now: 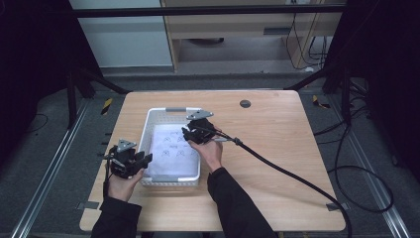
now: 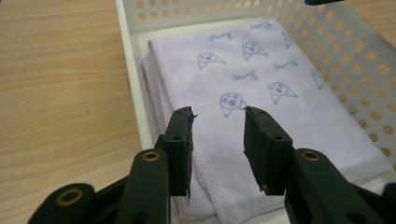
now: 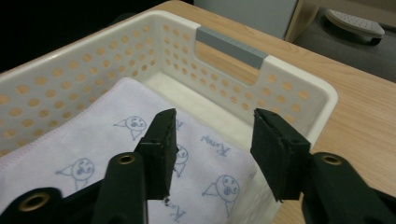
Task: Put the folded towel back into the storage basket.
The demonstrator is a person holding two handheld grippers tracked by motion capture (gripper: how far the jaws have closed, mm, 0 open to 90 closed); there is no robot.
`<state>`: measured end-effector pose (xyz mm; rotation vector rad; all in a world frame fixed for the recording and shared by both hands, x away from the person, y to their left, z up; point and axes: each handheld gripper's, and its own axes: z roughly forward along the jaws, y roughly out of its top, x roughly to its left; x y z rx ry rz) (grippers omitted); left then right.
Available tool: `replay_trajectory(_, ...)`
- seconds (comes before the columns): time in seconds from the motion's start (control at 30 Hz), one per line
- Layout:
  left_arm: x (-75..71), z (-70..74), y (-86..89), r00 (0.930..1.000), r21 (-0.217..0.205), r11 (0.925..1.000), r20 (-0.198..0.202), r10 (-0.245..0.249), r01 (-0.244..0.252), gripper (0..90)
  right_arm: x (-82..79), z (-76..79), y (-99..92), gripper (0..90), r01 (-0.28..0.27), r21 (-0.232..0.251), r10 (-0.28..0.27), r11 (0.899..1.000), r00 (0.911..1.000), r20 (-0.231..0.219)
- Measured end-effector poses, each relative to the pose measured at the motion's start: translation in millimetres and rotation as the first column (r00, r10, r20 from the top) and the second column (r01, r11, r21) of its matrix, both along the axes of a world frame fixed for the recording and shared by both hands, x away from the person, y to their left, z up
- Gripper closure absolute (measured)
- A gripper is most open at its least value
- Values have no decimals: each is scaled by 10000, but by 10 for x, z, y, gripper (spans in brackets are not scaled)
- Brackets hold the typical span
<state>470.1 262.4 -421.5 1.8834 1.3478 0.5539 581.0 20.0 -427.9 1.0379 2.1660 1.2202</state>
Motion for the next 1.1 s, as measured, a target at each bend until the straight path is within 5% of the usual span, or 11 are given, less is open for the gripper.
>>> replay_trajectory(0.3,-69,47,6,9985,-184,9997,519,-156,166,523,-160,150,-200,278,-293,363,289,9989,9995,135)
replay_trajectory(1.1,-207,31,117,9891,-128,9999,1471,-1,20,398,-685,264,-1093,168,-167,751,123,9970,9982,581)
